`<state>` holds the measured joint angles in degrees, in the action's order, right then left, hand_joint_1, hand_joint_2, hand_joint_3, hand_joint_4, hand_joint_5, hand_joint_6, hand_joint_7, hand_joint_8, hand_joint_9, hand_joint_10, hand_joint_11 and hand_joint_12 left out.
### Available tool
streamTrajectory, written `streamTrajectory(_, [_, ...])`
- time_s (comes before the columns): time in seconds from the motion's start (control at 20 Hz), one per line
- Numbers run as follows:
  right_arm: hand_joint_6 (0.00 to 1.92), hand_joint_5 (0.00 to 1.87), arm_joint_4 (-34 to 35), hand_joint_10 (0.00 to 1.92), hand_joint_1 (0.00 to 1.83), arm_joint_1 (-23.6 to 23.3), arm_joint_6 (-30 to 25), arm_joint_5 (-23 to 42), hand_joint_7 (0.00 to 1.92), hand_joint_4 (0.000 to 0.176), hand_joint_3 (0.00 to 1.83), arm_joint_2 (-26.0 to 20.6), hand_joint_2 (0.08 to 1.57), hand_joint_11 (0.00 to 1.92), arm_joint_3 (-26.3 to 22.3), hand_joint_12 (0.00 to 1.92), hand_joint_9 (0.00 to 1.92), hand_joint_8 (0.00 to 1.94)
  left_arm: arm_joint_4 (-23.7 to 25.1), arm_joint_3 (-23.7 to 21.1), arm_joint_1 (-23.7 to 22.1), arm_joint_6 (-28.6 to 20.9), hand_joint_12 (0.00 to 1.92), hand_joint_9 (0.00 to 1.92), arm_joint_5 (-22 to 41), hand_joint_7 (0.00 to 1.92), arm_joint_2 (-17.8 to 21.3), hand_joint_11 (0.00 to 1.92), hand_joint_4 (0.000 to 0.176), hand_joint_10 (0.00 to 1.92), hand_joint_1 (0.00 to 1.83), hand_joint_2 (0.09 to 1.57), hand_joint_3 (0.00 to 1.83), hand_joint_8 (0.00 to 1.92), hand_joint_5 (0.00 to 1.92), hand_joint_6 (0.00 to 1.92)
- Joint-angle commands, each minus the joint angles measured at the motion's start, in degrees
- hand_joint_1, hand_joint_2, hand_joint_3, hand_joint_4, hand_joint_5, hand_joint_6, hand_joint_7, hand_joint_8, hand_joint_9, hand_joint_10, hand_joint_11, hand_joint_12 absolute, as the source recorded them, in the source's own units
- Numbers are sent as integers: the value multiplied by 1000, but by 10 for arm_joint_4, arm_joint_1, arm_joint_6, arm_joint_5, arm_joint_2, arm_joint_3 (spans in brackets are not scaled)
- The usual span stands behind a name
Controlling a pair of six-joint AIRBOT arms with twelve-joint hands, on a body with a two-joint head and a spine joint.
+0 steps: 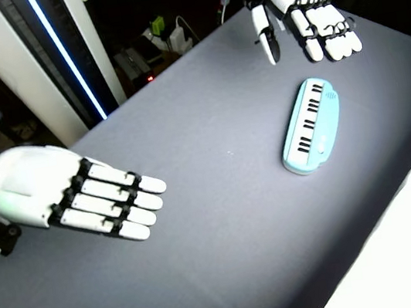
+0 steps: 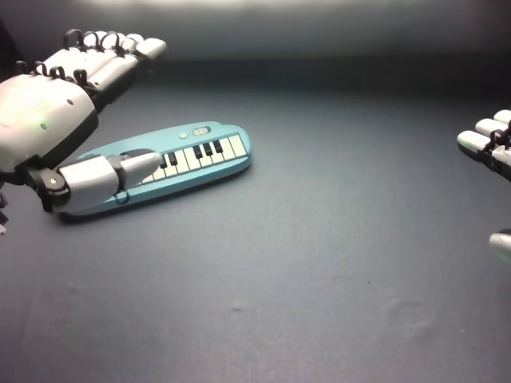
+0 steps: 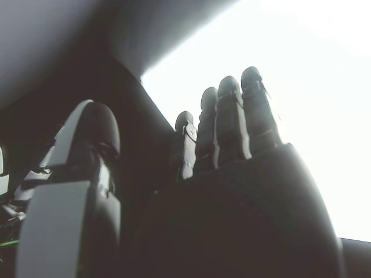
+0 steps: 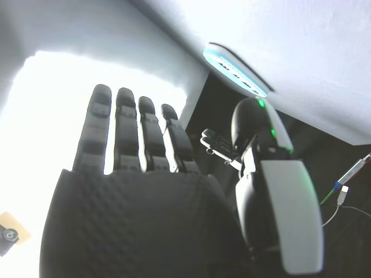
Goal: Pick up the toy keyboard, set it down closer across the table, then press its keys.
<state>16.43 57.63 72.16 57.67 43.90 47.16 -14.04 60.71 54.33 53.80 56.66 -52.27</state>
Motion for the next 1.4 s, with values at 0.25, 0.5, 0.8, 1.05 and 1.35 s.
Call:
streamTrajectory(0.25, [0, 0, 4, 0, 109, -6, 1, 72, 0, 9, 13, 0, 1396, 0, 1, 0, 0, 0, -29, 34, -24, -1, 0, 0, 13, 0, -26, 0, 17, 0, 400, 1275, 5, 0, 0, 0])
streamTrajectory(0.5, [0, 0, 11, 0, 154, -6, 1, 76, 0, 12, 1, 0, 1379, 0, 1, 0, 0, 0, -70, 101, -77, 22, 0, 0, -108, 0, -72, 0, 40, 0, 456, 1216, 0, 0, 0, 0])
streamTrajectory(0.8, [0, 0, 12, 0, 240, -5, 1, 77, 0, 14, 0, 1, 1353, 0, 2, 0, 0, 0, -145, 170, -116, 114, 0, 0, -243, 0, -128, 0, 50, 0, 621, 1032, 0, 0, 0, 0])
streamTrajectory(1.05, [0, 0, 12, 0, 267, -3, 1, 77, 0, 23, 0, 1, 1347, 0, 2, 0, 0, 0, -218, 189, -118, 195, 0, 0, -281, 0, -142, 0, 87, 0, 574, 973, 0, 0, 0, 0])
streamTrajectory(1.35, [0, 0, 12, 0, 268, -2, -2, 77, 0, 20, 0, 1, 1330, 0, 2, 0, 0, 0, -313, 211, -117, 296, 0, 0, -314, 0, -162, 0, 136, 0, 681, 917, 0, 0, 0, 0])
